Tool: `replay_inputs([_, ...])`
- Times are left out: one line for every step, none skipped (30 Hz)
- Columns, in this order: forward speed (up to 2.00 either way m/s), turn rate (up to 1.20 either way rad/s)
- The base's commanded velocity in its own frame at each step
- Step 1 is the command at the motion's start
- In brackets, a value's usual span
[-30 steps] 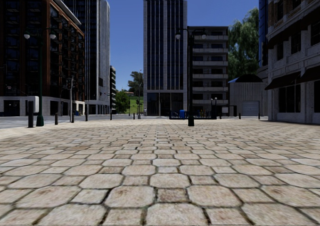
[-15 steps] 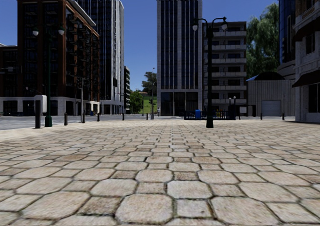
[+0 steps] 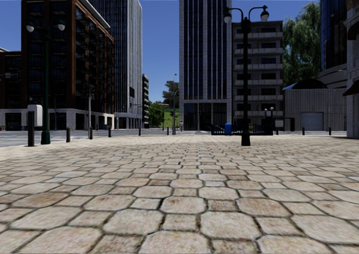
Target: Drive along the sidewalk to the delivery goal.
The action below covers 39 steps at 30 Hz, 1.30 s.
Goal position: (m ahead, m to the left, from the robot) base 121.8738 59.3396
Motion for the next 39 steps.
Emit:
replay_inputs([2.0,0.0])
replay_inputs([2.0,0.0])
replay_inputs([2.0,0.0])
replay_inputs([2.0,0.0])
replay_inputs([2.0,0.0])
replay_inputs([2.0,0.0])
replay_inputs([2.0,0.0])
replay_inputs([2.0,0.0])
replay_inputs([2.0,0.0])
replay_inputs([2.0,0.0])
replay_inputs([2.0,0.0])
replay_inputs([2.0,0.0])
replay_inputs([2.0,0.0])
replay_inputs([2.0,0.0])
replay_inputs([2.0,0.0])
replay_inputs([2.0,0.0])
replay_inputs([2.0,0.0])
replay_inputs([2.0,0.0])
replay_inputs([2.0,0.0])
replay_inputs([2.0,0.0])
replay_inputs([2.0,0.0])
replay_inputs([2.0,0.0])
replay_inputs([2.0,0.0])
replay_inputs([2.0,0.0])
replay_inputs([2.0,0.0])
replay_inputs([2.0,0.0])
replay_inputs([2.0,0.0])
replay_inputs([2.0,0.0])
replay_inputs([2.0,0.0])
replay_inputs([2.0,0.0])
replay_inputs([2.0,0.0])
replay_inputs([2.0,0.0])
replay_inputs([2.0,0.0])
replay_inputs([2.0,0.0])
replay_inputs([2.0,0.0])
replay_inputs([2.0,0.0])
replay_inputs([2.0,0.0])
replay_inputs([2.0,0.0])
replay_inputs([2.0,0.0])
